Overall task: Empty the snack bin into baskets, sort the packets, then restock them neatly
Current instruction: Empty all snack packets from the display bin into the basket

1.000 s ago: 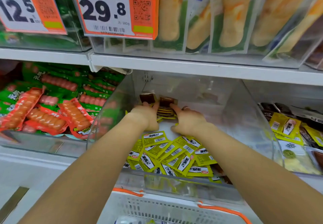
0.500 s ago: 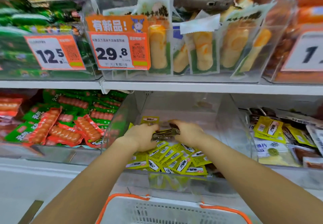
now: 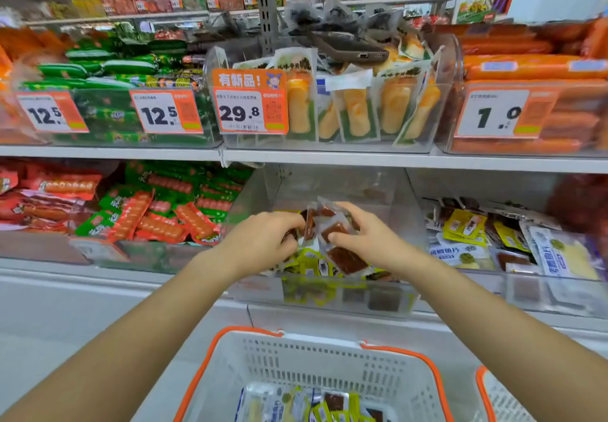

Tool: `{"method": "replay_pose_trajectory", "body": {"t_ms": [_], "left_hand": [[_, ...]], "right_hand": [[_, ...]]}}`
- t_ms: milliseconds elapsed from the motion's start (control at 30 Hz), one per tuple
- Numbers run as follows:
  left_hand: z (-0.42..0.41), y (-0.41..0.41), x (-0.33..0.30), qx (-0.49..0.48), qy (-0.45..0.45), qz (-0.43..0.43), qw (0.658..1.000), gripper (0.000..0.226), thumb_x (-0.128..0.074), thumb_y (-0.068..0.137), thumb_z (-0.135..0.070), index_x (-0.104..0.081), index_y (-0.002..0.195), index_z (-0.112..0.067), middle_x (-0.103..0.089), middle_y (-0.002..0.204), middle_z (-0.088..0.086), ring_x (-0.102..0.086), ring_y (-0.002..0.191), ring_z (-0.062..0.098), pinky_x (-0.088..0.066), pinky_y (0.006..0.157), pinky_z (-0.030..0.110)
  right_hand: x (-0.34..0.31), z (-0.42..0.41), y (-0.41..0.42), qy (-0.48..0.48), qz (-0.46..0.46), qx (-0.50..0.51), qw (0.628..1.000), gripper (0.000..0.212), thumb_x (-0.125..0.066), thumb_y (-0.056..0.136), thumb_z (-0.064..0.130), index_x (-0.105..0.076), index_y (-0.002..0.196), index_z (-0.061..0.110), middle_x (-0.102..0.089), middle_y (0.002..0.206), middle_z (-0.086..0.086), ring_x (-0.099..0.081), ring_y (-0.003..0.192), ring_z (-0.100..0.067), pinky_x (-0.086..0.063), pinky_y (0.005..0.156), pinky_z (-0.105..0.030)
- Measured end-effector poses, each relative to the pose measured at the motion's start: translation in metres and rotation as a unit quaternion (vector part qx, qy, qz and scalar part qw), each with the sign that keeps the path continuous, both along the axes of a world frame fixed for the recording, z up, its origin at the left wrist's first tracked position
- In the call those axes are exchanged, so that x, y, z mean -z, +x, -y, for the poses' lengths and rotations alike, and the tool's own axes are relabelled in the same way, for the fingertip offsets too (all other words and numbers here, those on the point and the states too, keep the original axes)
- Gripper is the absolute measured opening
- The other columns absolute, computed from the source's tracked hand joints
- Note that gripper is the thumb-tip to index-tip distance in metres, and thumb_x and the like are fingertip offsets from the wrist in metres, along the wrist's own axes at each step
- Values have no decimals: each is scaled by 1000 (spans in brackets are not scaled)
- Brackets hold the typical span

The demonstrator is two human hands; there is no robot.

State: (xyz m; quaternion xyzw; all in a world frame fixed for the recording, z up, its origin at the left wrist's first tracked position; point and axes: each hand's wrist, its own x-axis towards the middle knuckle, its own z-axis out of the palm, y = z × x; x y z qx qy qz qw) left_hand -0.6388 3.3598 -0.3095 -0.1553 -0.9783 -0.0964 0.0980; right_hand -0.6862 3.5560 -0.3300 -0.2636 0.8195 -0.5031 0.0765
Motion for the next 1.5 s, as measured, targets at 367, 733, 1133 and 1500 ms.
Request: {"method": "replay_pose_trajectory", "body": {"t_ms": [367, 733, 1133, 1500], "left_hand": [[3, 81, 46, 37, 48, 218, 974, 47, -51, 87, -50, -36, 131, -50, -62, 121, -13, -59, 106, 5, -49, 87, 31], [21, 0, 33, -111, 215, 153, 958, 33, -65, 87, -38, -63, 117, -24, -71, 108, -2, -64, 103, 12, -50, 90, 30], [2, -78, 69, -138, -134, 452, 871, 131, -67, 57, -78, 12, 151, -32, -21, 158, -4, -31, 140, 27, -35, 109, 40], [19, -94, 94, -132, 187, 386, 894, 128, -88, 59, -39, -1, 152, -30, -37, 144, -14, -39, 134, 16, -38, 108, 36]], "right_hand": [[22, -43, 64, 144, 140, -165, 966, 54, -65, 89, 30, -43, 138, 34, -56, 123, 6, -55, 103, 7, -57, 75, -26], [-1, -32, -7, 223, -60, 56, 971, 32, -65, 87, 29, -60, 118, 27, -67, 113, 2, -62, 104, -15, -46, 93, -30], [47, 6, -64, 563, 123, -75, 814, 117, -73, 74, 52, 10, 152, 24, -32, 153, -3, -44, 130, -25, -42, 92, -29], [64, 34, -77, 199, 249, -43, 947, 75, -78, 74, 41, -40, 139, 35, -56, 131, 9, -58, 113, -9, -48, 90, -22]]}}
